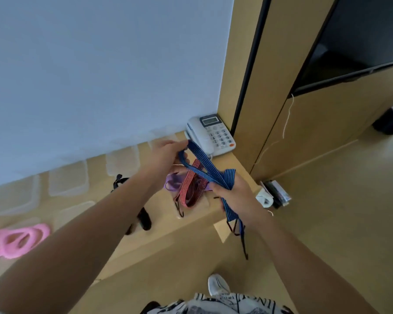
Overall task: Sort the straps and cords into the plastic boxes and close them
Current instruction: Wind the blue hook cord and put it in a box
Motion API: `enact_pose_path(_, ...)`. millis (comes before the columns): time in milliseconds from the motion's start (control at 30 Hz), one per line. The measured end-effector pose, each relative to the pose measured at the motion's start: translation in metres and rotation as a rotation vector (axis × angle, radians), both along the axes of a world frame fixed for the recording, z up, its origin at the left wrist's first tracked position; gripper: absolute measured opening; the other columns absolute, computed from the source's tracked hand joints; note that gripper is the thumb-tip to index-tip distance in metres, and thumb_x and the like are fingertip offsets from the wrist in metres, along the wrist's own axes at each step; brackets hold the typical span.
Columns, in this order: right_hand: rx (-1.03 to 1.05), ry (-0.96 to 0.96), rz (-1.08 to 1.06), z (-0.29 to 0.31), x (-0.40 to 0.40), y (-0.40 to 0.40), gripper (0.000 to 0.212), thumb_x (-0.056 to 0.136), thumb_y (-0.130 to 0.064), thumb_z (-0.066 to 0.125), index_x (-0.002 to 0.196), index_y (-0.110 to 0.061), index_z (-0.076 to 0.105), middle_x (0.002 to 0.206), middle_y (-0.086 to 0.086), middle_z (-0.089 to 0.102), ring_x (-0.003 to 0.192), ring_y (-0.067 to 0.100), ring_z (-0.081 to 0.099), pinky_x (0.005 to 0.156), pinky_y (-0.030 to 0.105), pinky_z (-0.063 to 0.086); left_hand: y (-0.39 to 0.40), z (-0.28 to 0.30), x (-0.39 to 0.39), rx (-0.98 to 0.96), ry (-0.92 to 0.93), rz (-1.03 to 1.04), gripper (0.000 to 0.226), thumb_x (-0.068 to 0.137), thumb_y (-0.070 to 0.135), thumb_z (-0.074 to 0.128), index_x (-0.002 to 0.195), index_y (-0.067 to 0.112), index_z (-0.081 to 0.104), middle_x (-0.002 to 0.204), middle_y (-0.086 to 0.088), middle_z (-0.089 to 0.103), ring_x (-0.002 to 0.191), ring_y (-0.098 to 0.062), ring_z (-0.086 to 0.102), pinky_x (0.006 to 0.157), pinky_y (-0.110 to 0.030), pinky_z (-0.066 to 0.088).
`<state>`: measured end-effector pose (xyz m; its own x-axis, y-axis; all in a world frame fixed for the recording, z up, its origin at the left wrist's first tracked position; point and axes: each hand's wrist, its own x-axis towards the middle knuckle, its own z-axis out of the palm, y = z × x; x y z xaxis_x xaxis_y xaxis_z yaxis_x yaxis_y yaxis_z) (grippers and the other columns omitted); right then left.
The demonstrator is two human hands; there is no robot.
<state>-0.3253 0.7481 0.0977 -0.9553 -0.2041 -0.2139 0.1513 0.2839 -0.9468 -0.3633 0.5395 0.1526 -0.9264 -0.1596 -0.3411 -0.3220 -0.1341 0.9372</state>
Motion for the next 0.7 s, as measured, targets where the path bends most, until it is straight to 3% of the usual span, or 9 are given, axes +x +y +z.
enact_pose_path(133, 0.130, 0.183, 0.126, 0.016, -0.062, 0.003, 0.020, 0.090, -0.028, 0.073, 0.106, -0.027, 0.061, 0.086, -0.017, 0.070, 0.077, 0.001, 0.066, 0.067, 0.024, 0.050, -0.010, -0.040, -0.011, -0.164, -0.083, 0.112, 0.020, 0.098, 0.022, 0.065, 0.115, 0.012, 0.063, 0.073, -0.013, 0.068, 0.053, -0.022, 0.065, 0.051, -0.030, 0.058)
enact_pose_path(300, 0.573, 0.451, 0.474, 0.008, -0.110, -0.013, 0.038, 0.092, -0.035, 0.069, 0.126, -0.025, 0.058, 0.109, 0.000, 0.071, 0.100, 0.024, 0.064, 0.082, 0.039, 0.052, -0.006, -0.083, -0.009, -0.387, -0.177, 0.244, 0.015, 0.098, 0.019, 0.062, 0.107, 0.015, 0.073, 0.072, -0.008, 0.073, 0.051, -0.022, 0.070, 0.049, -0.028, 0.055)
enact_pose_path(400, 0.854, 0.596, 0.643, -0.019, -0.128, -0.021, 0.042, 0.096, -0.035, 0.062, 0.137, -0.032, 0.052, 0.112, 0.007, 0.064, 0.106, 0.032, 0.060, 0.081, 0.040, 0.049, -0.002, -0.099, 0.001, -0.550, -0.286, 0.264, 0.020, 0.094, 0.020, 0.064, 0.112, 0.018, 0.073, 0.089, -0.006, 0.076, 0.068, -0.019, 0.074, 0.069, -0.034, 0.061)
enact_pose_path(500, 1.045, 0.625, 0.732, -0.053, -0.138, -0.024, 0.043, 0.101, -0.037, 0.052, 0.144, -0.038, 0.045, 0.119, 0.010, 0.054, 0.111, 0.032, 0.050, 0.086, 0.044, 0.042, 0.004, -0.107, 0.014, -0.546, -0.316, 0.278, 0.037, 0.091, 0.022, 0.069, 0.128, 0.020, 0.065, 0.108, 0.003, 0.071, 0.090, -0.018, 0.071, 0.080, -0.033, 0.057)
enact_pose_path(600, 1.087, 0.614, 0.744, -0.086, -0.139, -0.022, 0.052, 0.099, -0.034, 0.055, 0.148, -0.038, 0.038, 0.130, 0.011, 0.048, 0.119, 0.033, 0.045, 0.091, 0.045, 0.041, 0.016, -0.113, 0.022, -0.626, -0.256, 0.191, 0.049, 0.082, 0.023, 0.078, 0.128, 0.027, 0.064, 0.113, 0.008, 0.069, 0.102, -0.011, 0.067, 0.086, -0.029, 0.053)
enact_pose_path(700, 1.079, 0.608, 0.756, -0.112, -0.133, -0.020, 0.066, 0.099, -0.034, 0.051, 0.156, -0.035, 0.017, 0.141, 0.015, 0.041, 0.125, 0.035, 0.040, 0.100, 0.048, 0.037, 0.029, -0.126, 0.025, -0.854, -0.220, 0.063, 0.053, 0.077, 0.019, 0.082, 0.128, 0.024, 0.068, 0.127, 0.006, 0.064, 0.116, -0.015, 0.058, 0.097, -0.025, 0.042)
